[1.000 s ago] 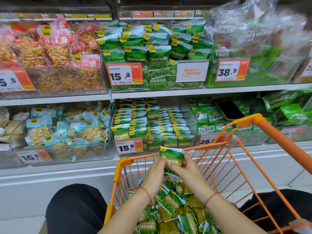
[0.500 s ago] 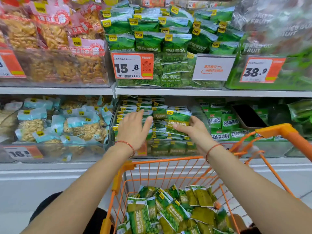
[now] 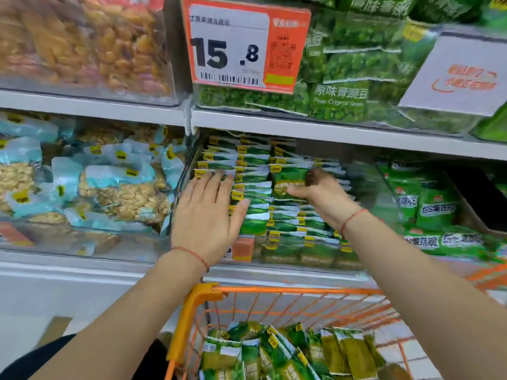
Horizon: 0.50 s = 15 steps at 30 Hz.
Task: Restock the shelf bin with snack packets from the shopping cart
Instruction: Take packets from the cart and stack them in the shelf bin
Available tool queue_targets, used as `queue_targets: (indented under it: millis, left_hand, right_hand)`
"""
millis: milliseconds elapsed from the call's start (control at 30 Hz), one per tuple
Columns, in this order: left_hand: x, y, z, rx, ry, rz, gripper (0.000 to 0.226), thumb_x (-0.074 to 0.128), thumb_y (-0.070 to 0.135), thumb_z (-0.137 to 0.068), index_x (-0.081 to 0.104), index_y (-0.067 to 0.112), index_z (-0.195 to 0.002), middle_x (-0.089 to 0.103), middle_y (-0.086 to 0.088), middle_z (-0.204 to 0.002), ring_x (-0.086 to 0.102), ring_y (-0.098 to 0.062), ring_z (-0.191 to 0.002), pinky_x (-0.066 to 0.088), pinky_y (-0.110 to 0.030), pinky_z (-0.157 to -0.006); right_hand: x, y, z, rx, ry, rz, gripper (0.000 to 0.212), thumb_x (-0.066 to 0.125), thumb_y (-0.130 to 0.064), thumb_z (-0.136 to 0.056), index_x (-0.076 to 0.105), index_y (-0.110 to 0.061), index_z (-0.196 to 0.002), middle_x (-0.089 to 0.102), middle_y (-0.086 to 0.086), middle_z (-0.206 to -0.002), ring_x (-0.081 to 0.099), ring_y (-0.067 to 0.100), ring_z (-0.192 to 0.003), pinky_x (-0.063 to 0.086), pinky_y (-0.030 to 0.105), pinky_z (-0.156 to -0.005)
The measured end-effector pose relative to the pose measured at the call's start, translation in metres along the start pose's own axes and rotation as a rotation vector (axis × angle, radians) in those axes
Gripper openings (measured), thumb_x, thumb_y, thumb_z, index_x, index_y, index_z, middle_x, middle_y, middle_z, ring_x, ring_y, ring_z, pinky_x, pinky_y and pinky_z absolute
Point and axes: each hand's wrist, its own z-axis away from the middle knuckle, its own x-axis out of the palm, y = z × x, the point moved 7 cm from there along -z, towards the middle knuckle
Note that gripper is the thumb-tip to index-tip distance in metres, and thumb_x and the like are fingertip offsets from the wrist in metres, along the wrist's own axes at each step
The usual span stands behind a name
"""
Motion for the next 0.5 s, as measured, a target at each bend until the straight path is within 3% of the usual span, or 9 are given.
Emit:
queue_targets:
  millis: [67, 167, 233, 367, 433, 500]
  left_hand:
    - [0.001, -0.001, 0.000, 0.005, 0.016, 0.000, 0.066, 0.019, 0.049, -0.098, 0.060, 0.004, -0.124, 0.060, -0.016, -0.126, 0.054, -0.032, -0.120, 0.025, -0.038, -0.105]
    - [0.002, -0.001, -0.001, 0.008, 0.041, -0.010, 0.065, 0.020, 0.050, -0.099, 0.059, 0.005, -0.125, 0.059, -0.015, -0.128, 0.053, -0.031, -0.121, 0.030, -0.040, -0.104]
    - [0.002, -0.001, -0.001, 0.009, 0.053, -0.006, 0.064, 0.021, 0.049, -0.099, 0.059, 0.005, -0.125, 0.059, -0.015, -0.129, 0.052, -0.031, -0.122, 0.032, -0.041, -0.104]
    - [0.002, 0.000, -0.001, 0.011, 0.070, -0.013, 0.064, 0.021, 0.049, -0.099, 0.058, 0.005, -0.126, 0.058, -0.015, -0.130, 0.051, -0.031, -0.123, 0.032, -0.041, -0.104]
    - [0.002, 0.000, 0.000, 0.012, 0.084, -0.010, 0.063, 0.022, 0.048, -0.099, 0.058, 0.005, -0.127, 0.057, -0.015, -0.131, 0.051, -0.031, -0.123, 0.031, -0.041, -0.105]
    - [0.001, 0.000, 0.000, 0.012, 0.100, -0.009, 0.062, 0.023, 0.047, -0.099, 0.058, 0.005, -0.126, 0.057, -0.014, -0.131, 0.051, -0.031, -0.123, 0.032, -0.042, -0.105]
  right_hand:
    - [0.000, 0.004, -0.003, -0.003, 0.067, 0.006, 0.082, 0.076, -0.013, -0.078, 0.030, -0.005, -0.145, 0.036, 0.012, -0.149, 0.038, 0.027, -0.135, 0.034, 0.033, -0.109]
    - [-0.004, 0.011, -0.002, -0.020, 0.173, -0.017, 0.072, 0.071, -0.003, -0.081, 0.034, -0.004, -0.143, 0.042, 0.012, -0.145, 0.042, 0.024, -0.132, 0.036, 0.017, -0.090]
    - [-0.004, 0.013, -0.001, -0.018, 0.198, 0.000, 0.072, 0.072, -0.005, -0.081, 0.035, -0.005, -0.143, 0.045, 0.012, -0.142, 0.044, 0.025, -0.130, 0.038, 0.022, -0.091]
    - [0.006, 0.007, 0.002, -0.038, 0.164, 0.306, 0.067, 0.066, -0.019, -0.088, 0.033, -0.004, -0.144, 0.041, 0.012, -0.146, 0.042, 0.027, -0.132, 0.037, 0.028, -0.099]
    - [0.009, 0.005, 0.005, -0.020, 0.139, 0.339, 0.056, 0.061, -0.015, -0.092, 0.036, -0.001, -0.141, 0.045, 0.014, -0.142, 0.047, 0.029, -0.126, 0.042, 0.028, -0.092]
    - [0.009, 0.004, 0.010, 0.041, 0.115, 0.263, 0.054, 0.055, -0.008, -0.094, 0.034, -0.004, -0.143, 0.050, 0.016, -0.135, 0.051, 0.035, -0.120, 0.047, 0.037, -0.088]
